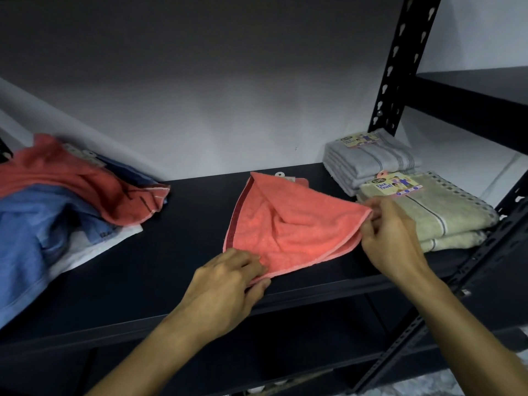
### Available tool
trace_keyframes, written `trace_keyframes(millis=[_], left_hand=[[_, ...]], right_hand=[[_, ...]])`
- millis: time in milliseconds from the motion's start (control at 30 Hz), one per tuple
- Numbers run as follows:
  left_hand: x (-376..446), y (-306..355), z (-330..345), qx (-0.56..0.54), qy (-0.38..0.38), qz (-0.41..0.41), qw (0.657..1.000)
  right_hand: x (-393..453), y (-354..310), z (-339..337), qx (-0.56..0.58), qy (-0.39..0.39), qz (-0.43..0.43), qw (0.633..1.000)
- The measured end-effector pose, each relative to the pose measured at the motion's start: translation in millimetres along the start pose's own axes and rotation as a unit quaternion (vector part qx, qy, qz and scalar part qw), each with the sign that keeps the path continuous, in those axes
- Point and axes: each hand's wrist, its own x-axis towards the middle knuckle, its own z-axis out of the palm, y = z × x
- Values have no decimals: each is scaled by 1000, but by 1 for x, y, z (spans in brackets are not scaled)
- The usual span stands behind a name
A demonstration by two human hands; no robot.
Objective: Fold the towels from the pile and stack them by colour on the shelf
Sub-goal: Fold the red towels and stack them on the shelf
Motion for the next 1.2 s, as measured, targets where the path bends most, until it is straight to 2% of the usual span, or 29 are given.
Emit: trace_keyframes(millis=[100,333,433,600,800,900,1100,1200], left_hand=[[0,0,0,-3,0,2,1000],[0,-2,1,1,3,4,1000],[0,-1,0,-13,-4,-2,1000],[-6,-8,-4,-23,-22,0,999],[-28,-9,-7,2,72,-35,997],[-39,-8,-3,-19,71,-26,997],[-48,-15,-4,-92,46,-16,995],[-54,-17,-7,-165,45,-48,984]], right_hand=[[-3,5,8,-97,-13,-33,995],[3,0,6,-198,43,-65,977],[5,-4,0,-161,80,-62,982],[14,-31,-11,-23,103,-53,993],[9,-82,-14,116,107,-90,983],[1,-106,-4,172,100,-121,973],[-23,-137,26,173,74,-239,953],[-44,-142,47,135,44,-311,940]])
